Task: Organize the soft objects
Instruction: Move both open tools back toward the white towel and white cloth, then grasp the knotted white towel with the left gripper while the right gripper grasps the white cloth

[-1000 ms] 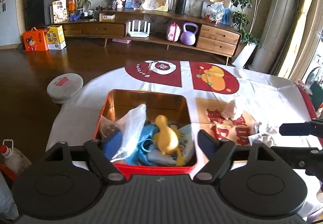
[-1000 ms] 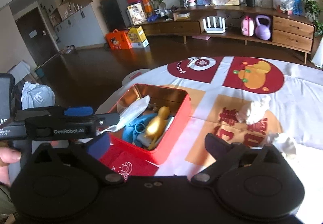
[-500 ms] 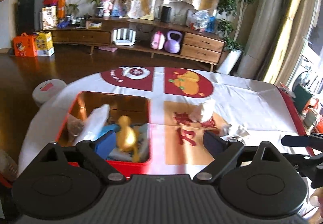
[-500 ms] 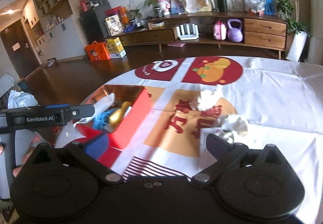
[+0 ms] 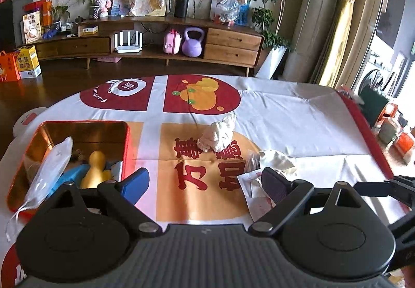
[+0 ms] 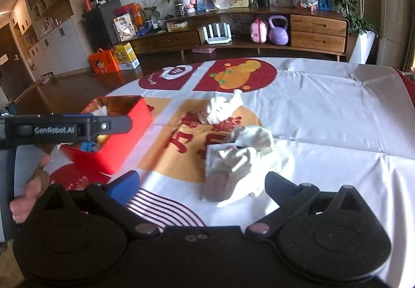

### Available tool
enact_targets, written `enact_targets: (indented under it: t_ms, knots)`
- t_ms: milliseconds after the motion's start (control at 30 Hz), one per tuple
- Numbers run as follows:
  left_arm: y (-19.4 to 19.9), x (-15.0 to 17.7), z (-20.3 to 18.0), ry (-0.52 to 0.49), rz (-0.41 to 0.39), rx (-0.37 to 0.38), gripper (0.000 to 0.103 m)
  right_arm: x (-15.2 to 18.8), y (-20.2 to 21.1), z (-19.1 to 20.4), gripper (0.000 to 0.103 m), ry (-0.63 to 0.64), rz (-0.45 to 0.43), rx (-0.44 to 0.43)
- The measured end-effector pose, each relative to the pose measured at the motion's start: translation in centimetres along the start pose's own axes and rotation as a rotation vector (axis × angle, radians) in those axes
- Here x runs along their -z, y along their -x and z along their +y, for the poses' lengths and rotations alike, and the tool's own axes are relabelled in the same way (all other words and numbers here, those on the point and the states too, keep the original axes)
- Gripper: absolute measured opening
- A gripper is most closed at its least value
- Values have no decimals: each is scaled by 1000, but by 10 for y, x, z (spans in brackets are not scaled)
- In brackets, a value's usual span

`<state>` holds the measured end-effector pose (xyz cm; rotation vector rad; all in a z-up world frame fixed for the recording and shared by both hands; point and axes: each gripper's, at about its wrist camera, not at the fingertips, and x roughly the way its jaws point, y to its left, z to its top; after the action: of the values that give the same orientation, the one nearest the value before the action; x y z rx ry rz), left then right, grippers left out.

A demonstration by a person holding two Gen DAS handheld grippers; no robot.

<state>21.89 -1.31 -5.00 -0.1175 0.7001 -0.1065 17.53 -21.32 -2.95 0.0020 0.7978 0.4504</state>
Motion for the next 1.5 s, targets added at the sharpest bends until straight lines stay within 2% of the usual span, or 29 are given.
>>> enact_targets:
  t_ms: [333,633,1000,1033,1100,1333,1500]
  knots:
    - [-55,-17,-11,-47,36,-13,94,-2,-26,-29,100,9,40,16]
    - [-113,-35,-15,-52,77,-15,94,-9,-56,-38,91,24,77,4]
    - [-172,-40,-15,-38,128,-13,94,-12,-94,-49,72,6,130,21]
    - [-175,-40,-15,-37,130,-12,94,-11,-96,-49,72,3,133,24]
    - [-183,-38,-15,-31,134,-6,94,-10,-99,-50,63,-8,137,24]
    - [-202,-37,-16,-41,135,-3,94,-8,-103,-53,55,-28,140,23]
    - [-212,-35,-18,-55,141,4,93,-5,-106,-58,44,-56,150,23]
